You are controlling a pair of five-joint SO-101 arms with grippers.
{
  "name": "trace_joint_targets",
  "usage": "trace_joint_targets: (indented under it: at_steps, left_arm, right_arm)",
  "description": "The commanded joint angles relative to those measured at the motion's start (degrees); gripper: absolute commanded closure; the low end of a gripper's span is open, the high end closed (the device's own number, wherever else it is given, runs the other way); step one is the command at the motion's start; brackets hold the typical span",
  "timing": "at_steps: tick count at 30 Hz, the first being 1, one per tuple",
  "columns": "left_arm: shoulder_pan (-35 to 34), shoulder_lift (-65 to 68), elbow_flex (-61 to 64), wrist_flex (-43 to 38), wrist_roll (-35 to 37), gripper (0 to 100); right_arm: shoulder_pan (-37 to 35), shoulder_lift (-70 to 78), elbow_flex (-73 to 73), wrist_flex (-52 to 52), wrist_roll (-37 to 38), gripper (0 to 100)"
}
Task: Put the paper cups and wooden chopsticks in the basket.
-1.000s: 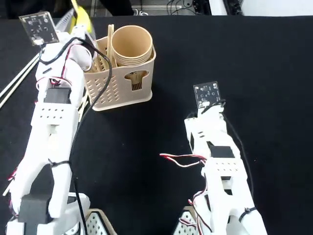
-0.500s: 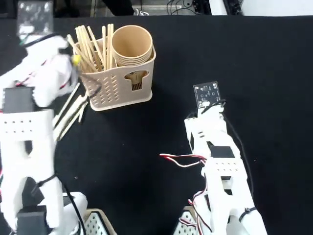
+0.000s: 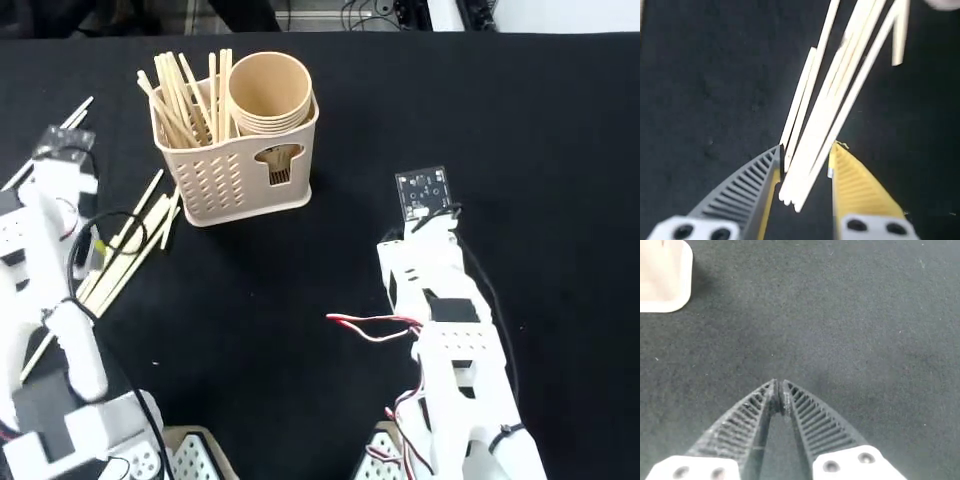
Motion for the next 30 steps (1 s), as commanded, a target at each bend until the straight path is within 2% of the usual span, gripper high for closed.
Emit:
trace_joint_targets:
  at_steps: [1, 6, 14, 17, 19, 25, 30]
  left_arm:
    - [-0.66, 7.21, 4.62, -11.16, -4.4, 83]
    - [-0.57, 16.0, 4.97, -19.08, -4.22, 80]
    - [-1.01, 23.74, 5.41, -24.0, -4.57, 79]
    - [-1.01, 25.14, 5.14, -24.0, -4.66, 88]
    - [-0.84, 25.23, 5.14, -23.91, -4.66, 97]
    - [-1.1, 22.86, 6.46, -23.47, -4.4, 97]
    - [-0.57, 12.31, 13.58, -23.91, -4.48, 97]
  right_arm:
    - [-0.53, -1.27, -0.84, -0.62, 0.44, 98.5]
    - [-0.53, -1.27, -0.48, -0.62, 0.44, 98.5]
    - [-0.53, -1.27, -0.48, -0.62, 0.44, 98.5]
    - [-0.53, -1.27, -0.48, -0.62, 0.44, 98.5]
    - [-0.53, -1.27, -0.48, -0.62, 0.44, 98.5]
    - [-0.53, -1.27, -0.48, -0.62, 0.44, 98.5]
    - [0.88, -1.27, -0.57, -0.7, 0.44, 98.5]
